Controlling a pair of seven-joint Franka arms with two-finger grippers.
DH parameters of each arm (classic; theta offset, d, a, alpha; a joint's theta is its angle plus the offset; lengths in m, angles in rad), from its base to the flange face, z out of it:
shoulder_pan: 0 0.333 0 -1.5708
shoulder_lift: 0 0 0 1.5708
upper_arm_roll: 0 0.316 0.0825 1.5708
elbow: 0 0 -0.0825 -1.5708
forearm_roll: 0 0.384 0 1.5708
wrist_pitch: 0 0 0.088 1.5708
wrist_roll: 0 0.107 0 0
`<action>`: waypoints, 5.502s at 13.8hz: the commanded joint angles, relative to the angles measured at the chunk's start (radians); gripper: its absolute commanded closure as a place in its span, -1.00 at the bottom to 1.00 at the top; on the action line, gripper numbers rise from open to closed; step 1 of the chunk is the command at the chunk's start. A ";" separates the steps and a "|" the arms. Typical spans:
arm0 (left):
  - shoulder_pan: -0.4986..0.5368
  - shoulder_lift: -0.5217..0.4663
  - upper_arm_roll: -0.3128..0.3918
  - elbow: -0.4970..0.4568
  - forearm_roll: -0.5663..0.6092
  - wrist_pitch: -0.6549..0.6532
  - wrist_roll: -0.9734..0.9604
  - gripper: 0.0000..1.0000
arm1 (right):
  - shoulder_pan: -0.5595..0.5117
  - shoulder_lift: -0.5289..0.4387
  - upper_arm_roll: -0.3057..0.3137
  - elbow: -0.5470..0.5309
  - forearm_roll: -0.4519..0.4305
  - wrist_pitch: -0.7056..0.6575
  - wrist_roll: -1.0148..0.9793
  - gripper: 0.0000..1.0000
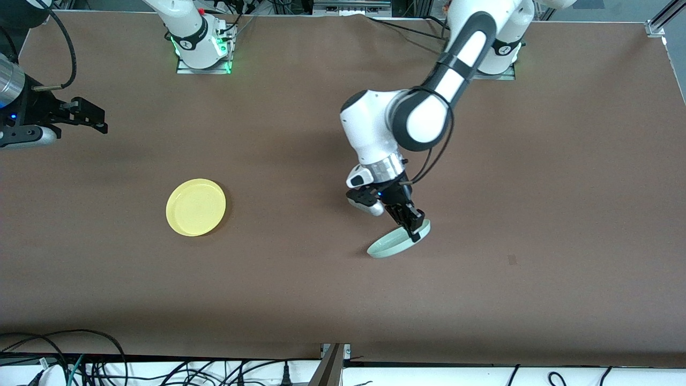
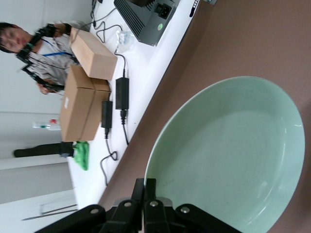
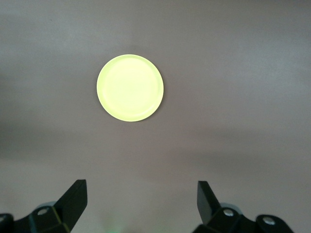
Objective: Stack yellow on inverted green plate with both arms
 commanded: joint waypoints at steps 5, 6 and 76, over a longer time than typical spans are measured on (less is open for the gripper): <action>-0.151 0.116 0.017 0.071 0.229 -0.271 -0.087 1.00 | 0.000 -0.004 0.001 0.012 -0.013 -0.016 0.001 -1.00; -0.165 0.127 0.017 0.073 0.237 -0.293 -0.110 1.00 | 0.000 -0.004 0.001 0.012 -0.013 -0.016 0.000 -1.00; 0.615 -0.375 0.146 0.079 -1.193 -0.492 0.433 -1.00 | 0.006 0.401 0.271 -0.180 0.448 0.693 0.481 1.00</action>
